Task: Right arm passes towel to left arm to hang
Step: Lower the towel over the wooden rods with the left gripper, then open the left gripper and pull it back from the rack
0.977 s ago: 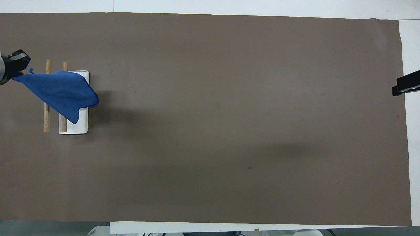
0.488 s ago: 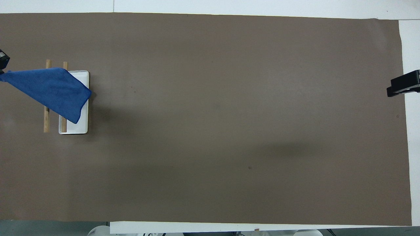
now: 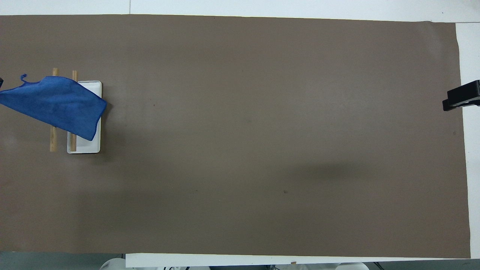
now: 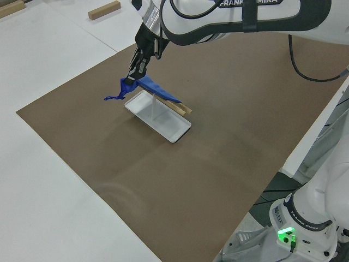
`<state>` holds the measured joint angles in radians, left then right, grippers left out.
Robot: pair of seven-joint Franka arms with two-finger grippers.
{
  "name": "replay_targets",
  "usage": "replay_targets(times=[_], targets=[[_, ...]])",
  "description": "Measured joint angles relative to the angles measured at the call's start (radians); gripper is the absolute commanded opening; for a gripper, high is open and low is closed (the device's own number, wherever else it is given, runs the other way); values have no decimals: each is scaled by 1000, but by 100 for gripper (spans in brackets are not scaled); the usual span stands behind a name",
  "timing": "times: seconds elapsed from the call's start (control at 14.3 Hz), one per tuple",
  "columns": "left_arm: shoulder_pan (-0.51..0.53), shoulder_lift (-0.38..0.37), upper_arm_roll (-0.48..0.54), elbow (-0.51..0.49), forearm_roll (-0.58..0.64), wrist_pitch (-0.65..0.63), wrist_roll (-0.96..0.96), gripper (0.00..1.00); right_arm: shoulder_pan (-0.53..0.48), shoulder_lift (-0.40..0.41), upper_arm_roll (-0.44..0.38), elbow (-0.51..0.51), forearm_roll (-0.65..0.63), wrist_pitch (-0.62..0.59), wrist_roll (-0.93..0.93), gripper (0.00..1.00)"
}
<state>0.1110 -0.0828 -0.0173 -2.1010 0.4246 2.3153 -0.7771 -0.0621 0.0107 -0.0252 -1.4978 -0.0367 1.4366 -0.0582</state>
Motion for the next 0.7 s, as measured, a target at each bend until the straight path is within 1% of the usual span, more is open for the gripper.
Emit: replay_targets(times=[0.14, 0.35, 0.49, 0.56, 0.63, 0.7], targets=[[3, -2, 0, -44, 0, 9, 0, 0, 0, 0, 0, 0, 0, 0, 0, 100], [20, -2, 0, -127, 0, 81, 1, 0, 3, 2, 1, -6, 0, 1, -3, 100], [26, -2, 0, -161, 0, 99, 14, 0, 4, 2, 1, -13, 0, -1, -3, 100], [29, -2, 0, -171, 0, 103, 24, 2, 3, 2, 1, -15, 0, -1, -3, 100], [35, -1, 0, -182, 0, 110, 36, 28, 3, 2, 1, -16, 0, -1, -3, 100], [44, 0, 0, -194, 0, 123, 50, 78, 3, 2, 1, -18, 0, -1, -3, 100]])
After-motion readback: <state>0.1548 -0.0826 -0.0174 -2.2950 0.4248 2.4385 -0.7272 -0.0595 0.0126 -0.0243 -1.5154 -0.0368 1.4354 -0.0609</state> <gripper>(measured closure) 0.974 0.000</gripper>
